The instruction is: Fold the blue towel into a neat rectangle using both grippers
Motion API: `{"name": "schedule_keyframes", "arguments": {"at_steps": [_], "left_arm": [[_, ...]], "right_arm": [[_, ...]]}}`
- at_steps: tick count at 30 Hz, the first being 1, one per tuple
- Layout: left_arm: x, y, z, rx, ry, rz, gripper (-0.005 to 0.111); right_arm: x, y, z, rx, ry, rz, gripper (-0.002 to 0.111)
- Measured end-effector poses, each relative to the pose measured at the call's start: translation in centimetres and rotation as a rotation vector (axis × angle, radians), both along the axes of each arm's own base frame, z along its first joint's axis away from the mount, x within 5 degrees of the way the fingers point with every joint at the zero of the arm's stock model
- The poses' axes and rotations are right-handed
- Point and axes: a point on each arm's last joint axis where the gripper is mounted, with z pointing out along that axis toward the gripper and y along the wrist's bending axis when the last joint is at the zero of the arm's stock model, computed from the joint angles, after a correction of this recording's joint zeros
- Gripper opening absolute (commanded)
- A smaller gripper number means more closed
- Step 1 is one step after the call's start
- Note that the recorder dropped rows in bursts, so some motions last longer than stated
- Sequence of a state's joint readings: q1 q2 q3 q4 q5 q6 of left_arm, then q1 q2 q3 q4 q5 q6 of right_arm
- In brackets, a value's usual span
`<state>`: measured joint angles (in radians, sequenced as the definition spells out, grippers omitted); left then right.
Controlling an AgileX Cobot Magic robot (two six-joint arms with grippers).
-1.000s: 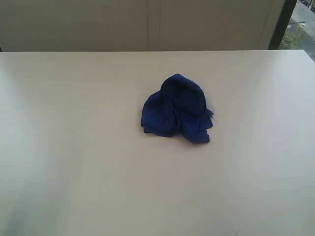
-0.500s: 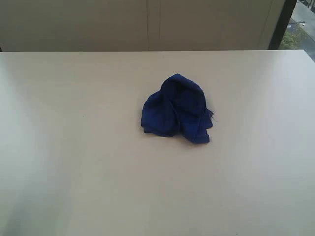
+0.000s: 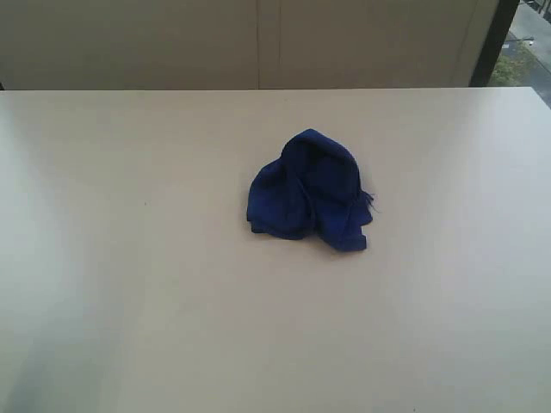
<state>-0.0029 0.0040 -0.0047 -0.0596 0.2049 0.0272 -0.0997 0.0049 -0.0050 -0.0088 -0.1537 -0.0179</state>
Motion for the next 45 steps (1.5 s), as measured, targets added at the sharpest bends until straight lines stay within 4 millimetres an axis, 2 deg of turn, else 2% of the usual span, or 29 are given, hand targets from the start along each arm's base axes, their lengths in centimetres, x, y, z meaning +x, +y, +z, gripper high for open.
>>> {"name": "schedule_keyframes", "arguments": {"at_steps": [5,9,11,13,15,18,20,21,29,34,37,42,45], "left_arm": [[0.0,0.0,0.0,0.0,0.0,0.0,0.0],[0.0,0.0,0.0,0.0,0.0,0.0,0.0],[0.0,0.0,0.0,0.0,0.0,0.0,0.0],[0.0,0.0,0.0,0.0,0.0,0.0,0.0],[0.0,0.0,0.0,0.0,0.0,0.0,0.0],[0.0,0.0,0.0,0.0,0.0,0.0,0.0],[0.0,0.0,0.0,0.0,0.0,0.0,0.0],[0.0,0.0,0.0,0.0,0.0,0.0,0.0],[0.0,0.0,0.0,0.0,0.0,0.0,0.0],[0.0,0.0,0.0,0.0,0.0,0.0,0.0],[0.0,0.0,0.0,0.0,0.0,0.0,0.0],[0.0,0.0,0.0,0.0,0.0,0.0,0.0],[0.0,0.0,0.0,0.0,0.0,0.0,0.0]], "right_arm": [[0.0,0.0,0.0,0.006,0.054,-0.001,0.0],[0.6,-0.1,3.3,0.014,0.137,-0.002,0.0],[1.9,-0.2,4.8,0.043,0.247,0.0,0.0],[4.6,-0.4,6.2,0.141,0.408,0.007,0.0],[7.0,-0.5,6.7,0.237,0.513,0.021,0.0],[10.9,-0.1,6.1,0.334,0.679,0.062,0.0],[14.6,1.6,5.0,0.346,0.841,0.158,0.0],[15.7,2.2,4.4,0.345,0.892,0.186,0.0],[22.0,7.6,0.4,0.32,1.103,0.35,0.0],[25.2,10.9,-2.1,0.292,1.181,0.398,0.0],[26.6,12.2,-3.3,0.28,1.207,0.411,0.006],[28.1,13.0,-5.1,0.274,1.234,0.402,0.017],[28.6,13.2,-5.8,0.278,1.238,0.394,0.019]]}}
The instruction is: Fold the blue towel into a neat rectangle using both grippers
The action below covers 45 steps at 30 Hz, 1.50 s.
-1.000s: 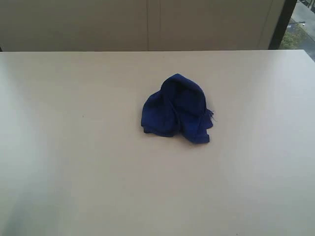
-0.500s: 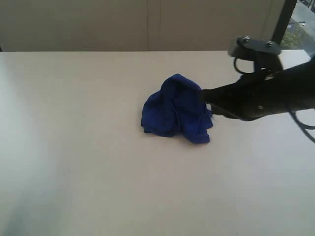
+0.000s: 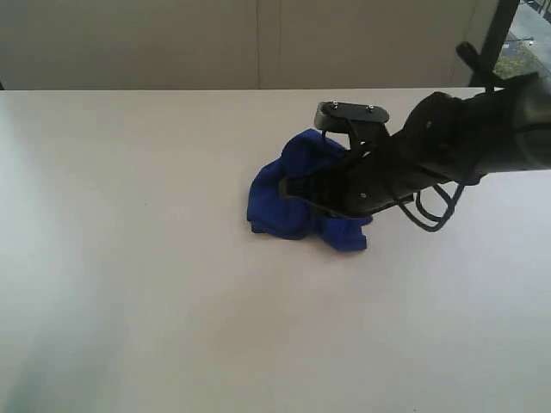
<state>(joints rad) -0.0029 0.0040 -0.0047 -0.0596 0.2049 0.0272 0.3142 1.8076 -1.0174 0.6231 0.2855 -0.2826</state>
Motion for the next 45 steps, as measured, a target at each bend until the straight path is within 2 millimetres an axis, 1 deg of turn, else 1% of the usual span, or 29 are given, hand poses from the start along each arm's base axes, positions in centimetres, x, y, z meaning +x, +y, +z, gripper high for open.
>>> {"name": "schedule_keyframes", "arguments": {"at_steps": [13,17,22,24,28,34,36,39,45], "left_arm": [[0.0,0.0,0.0,0.0,0.0,0.0,0.0],[0.0,0.0,0.0,0.0,0.0,0.0,0.0],[0.0,0.0,0.0,0.0,0.0,0.0,0.0],[0.0,0.0,0.0,0.0,0.0,0.0,0.0],[0.0,0.0,0.0,0.0,0.0,0.0,0.0],[0.0,0.0,0.0,0.0,0.0,0.0,0.0],[0.0,0.0,0.0,0.0,0.0,0.0,0.0],[0.0,0.0,0.0,0.0,0.0,0.0,0.0],[0.0,0.0,0.0,0.0,0.0,0.0,0.0]], "right_arm": [[1.0,0.1,-3.1,0.004,0.041,-0.071,0.019],[1.2,0.0,-3.8,0.014,0.05,-0.101,0.019],[1.2,0.1,-3.8,0.04,0.058,-0.133,0.019],[1.2,0.1,-3.8,0.043,0.059,-0.136,0.015],[1.2,0.1,-3.8,0.045,0.06,-0.138,0.0],[1.3,0.1,-3.8,0.039,0.053,-0.131,0.0],[1.3,0.1,-3.6,0.039,0.045,-0.131,0.0],[1.2,0.1,-2.5,0.048,0.015,-0.129,0.0],[0.9,-0.1,0.7,0.057,-0.073,-0.103,0.0]]}}
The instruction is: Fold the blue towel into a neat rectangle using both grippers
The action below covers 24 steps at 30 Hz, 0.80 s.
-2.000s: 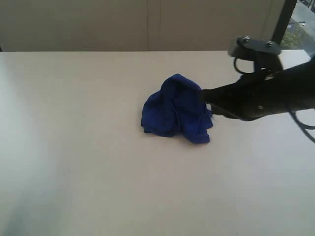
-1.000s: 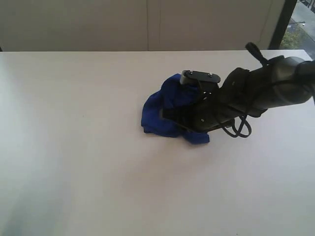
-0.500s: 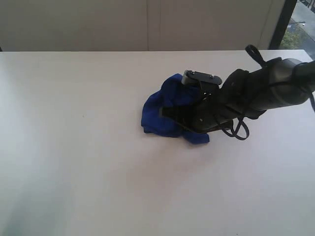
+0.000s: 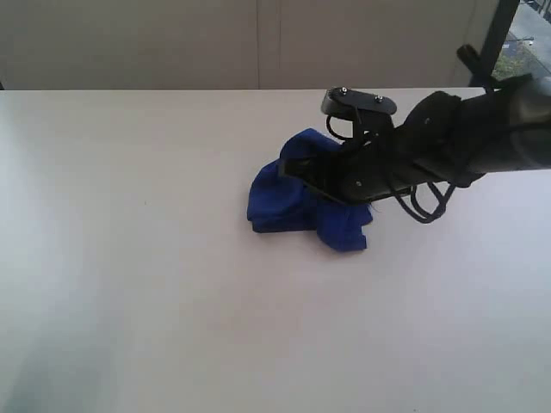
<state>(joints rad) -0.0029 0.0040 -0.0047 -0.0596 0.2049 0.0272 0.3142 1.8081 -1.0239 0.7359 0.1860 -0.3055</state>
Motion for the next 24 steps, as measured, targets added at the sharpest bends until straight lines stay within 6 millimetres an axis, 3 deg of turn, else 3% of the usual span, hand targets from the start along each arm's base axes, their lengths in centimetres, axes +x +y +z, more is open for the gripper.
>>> {"name": "schedule_keyframes", "arguments": {"at_steps": [5,16,24], "left_arm": [[0.0,0.0,0.0,0.0,0.0,0.0,0.0],[0.0,0.0,0.0,0.0,0.0,0.0,0.0],[0.0,0.0,0.0,0.0,0.0,0.0,0.0]], "right_arm": [[-0.6,0.0,0.8,-0.051,0.0,0.088,0.0],[-2.1,-0.1,-0.2,-0.165,0.127,0.274,0.0],[-1.6,-0.1,-3.3,-0.205,0.193,0.288,0.0]]}}
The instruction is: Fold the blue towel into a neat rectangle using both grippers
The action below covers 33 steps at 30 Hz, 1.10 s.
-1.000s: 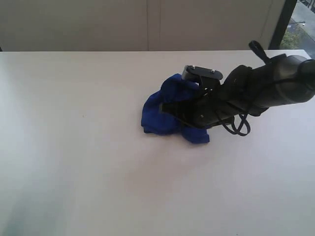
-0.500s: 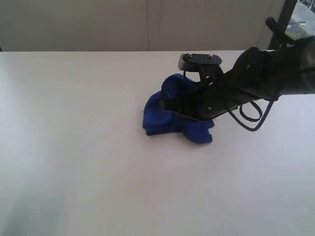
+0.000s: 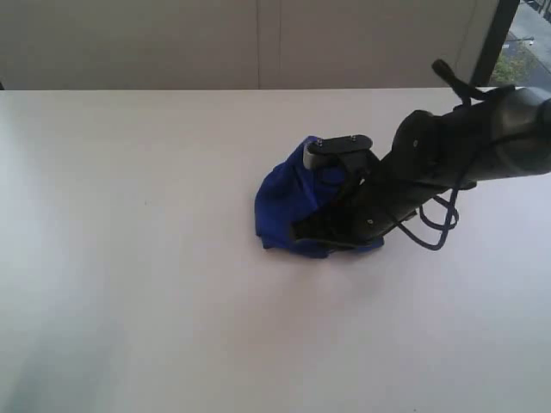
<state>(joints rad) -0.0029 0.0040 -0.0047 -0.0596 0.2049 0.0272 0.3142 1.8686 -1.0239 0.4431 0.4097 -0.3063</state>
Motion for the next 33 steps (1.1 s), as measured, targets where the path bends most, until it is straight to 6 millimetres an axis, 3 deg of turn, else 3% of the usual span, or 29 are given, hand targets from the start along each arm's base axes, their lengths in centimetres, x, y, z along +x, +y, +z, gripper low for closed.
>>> {"name": "schedule_keyframes", "arguments": {"at_steps": [9,19,23,27,33], "left_arm": [[0.0,0.0,0.0,0.0,0.0,0.0,0.0],[0.0,0.0,0.0,0.0,0.0,0.0,0.0],[0.0,0.0,0.0,0.0,0.0,0.0,0.0],[0.0,0.0,0.0,0.0,0.0,0.0,0.0],[0.0,0.0,0.0,0.0,0.0,0.0,0.0]], "right_arm": [[0.1,0.0,-0.2,-0.002,0.0,-0.002,0.0],[-1.3,-0.2,6.5,0.062,-0.143,0.016,0.0],[-2.0,-0.3,7.9,0.067,-0.16,0.047,0.0],[-1.8,-0.2,6.9,0.056,-0.127,0.055,0.0],[-0.8,0.0,2.6,0.019,-0.03,0.05,0.0]]}}
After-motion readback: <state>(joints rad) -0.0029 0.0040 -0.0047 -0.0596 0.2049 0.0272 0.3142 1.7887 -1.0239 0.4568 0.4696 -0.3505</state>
